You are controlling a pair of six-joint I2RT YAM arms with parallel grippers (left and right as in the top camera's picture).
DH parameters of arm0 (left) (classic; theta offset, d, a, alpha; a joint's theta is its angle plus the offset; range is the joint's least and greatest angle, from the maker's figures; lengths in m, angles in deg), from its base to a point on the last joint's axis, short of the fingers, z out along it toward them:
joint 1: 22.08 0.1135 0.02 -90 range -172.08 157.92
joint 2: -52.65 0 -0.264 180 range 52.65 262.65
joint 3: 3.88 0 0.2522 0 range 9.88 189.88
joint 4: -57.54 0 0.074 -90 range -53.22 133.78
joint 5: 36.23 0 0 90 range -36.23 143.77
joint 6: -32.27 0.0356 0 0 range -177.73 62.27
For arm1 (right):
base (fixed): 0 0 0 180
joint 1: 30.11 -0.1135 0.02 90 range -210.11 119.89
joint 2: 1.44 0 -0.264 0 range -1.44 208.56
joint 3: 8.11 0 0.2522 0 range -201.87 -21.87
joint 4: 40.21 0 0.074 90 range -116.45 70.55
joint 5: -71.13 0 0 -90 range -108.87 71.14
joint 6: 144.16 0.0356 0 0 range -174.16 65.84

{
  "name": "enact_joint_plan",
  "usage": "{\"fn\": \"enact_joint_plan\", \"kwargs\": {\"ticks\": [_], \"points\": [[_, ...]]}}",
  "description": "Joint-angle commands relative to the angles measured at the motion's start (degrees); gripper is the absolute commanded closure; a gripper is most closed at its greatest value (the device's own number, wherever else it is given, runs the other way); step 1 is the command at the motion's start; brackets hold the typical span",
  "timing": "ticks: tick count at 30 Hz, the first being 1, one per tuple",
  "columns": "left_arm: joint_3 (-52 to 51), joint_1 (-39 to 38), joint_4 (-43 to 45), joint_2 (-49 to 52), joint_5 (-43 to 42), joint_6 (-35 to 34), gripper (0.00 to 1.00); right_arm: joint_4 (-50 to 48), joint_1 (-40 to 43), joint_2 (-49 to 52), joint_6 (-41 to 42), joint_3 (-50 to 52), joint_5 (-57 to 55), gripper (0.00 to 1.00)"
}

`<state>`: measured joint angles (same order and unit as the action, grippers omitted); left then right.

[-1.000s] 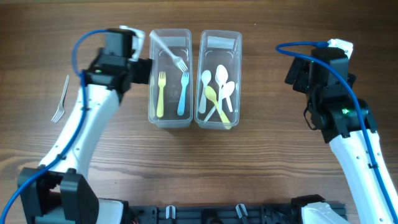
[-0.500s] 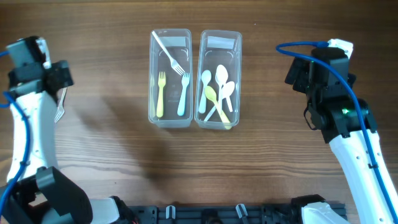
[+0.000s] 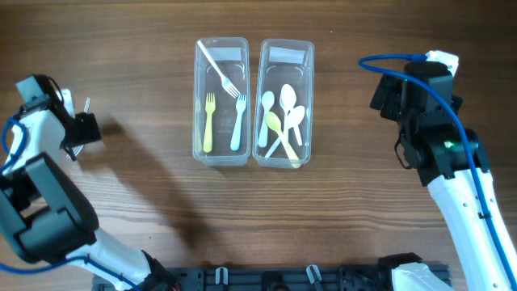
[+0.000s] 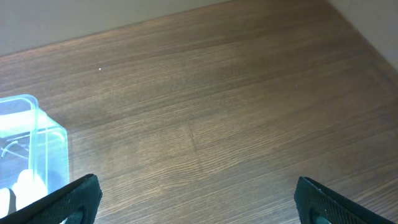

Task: Pack container
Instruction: 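Move the left gripper to the clear fork, grasp and lift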

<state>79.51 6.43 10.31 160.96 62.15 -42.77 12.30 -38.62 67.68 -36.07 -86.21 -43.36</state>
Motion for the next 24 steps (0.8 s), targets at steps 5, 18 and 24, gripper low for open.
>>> {"fn": "enact_joint_plan", "kwargs": {"ticks": [5, 18, 24], "points": [[-0.5, 0.3, 1.5, 4.5, -7.1, 5.7, 0.39, -0.1, 0.1, 0.1, 0.0, -0.8, -1.0, 0.00], [1.1, -0.3, 0.4, 2.4, -7.4, 3.5, 0.96, -0.1, 0.1, 0.1, 0.0, -0.8, -1.0, 0.00], [5.1, -8.6, 0.6, -9.0, -15.1, -0.7, 0.96, -0.2, 0.1, 0.1, 0.0, -0.8, -1.0, 0.00]]}}
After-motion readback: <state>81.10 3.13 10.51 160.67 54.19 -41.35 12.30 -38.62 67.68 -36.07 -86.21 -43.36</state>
